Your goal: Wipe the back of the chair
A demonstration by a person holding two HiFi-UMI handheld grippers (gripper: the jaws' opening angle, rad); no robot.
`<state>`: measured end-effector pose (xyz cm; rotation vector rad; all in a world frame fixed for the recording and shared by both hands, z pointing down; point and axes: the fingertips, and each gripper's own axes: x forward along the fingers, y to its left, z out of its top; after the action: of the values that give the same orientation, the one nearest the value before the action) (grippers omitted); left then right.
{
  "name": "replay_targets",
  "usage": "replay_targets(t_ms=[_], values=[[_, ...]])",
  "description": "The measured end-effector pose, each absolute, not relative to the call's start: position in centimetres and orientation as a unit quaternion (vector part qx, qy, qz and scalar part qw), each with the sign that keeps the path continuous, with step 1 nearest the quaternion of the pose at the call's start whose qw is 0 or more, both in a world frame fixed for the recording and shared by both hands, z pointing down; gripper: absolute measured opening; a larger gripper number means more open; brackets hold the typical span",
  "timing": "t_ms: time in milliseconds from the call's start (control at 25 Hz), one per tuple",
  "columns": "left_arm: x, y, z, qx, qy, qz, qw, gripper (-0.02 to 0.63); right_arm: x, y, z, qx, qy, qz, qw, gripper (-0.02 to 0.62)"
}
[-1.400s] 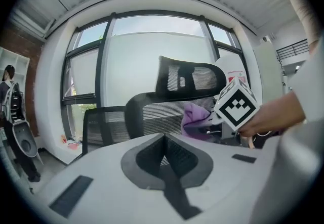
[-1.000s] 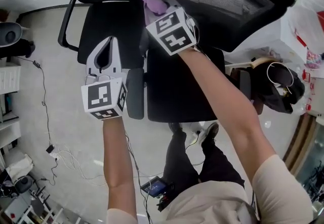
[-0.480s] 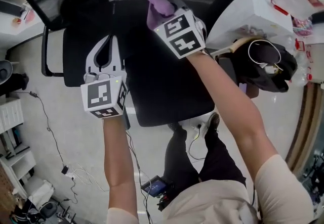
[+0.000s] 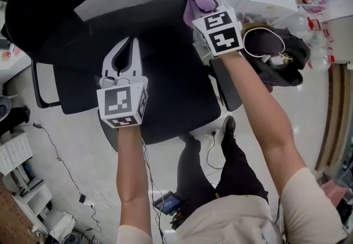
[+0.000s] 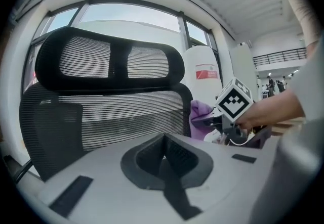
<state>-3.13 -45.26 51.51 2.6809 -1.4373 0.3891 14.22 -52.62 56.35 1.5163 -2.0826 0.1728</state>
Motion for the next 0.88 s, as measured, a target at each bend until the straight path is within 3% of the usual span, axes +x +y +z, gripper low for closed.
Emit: replay_targets(t_ms=[200,400,880], values=[[-3.4,-45.1,51.7,0.871,-0.473,0.128,0.040,0.006,13.9,-52.6,56.5,0.564,-0.775,0.061,0.278,0.023],[-7.2,-44.8,51.9,0.859,-0.494,0.125,0.042,0.006,8.6,-52.8,56.0,0.541,-0.796,0.054,0.267,0.023],[-29.4,-40.1,51.9,0.778,-0.614,0.117,0.059,0.006,-23.1,-50.7,56.5,0.370,-0.888,0.013,0.272,0.024]])
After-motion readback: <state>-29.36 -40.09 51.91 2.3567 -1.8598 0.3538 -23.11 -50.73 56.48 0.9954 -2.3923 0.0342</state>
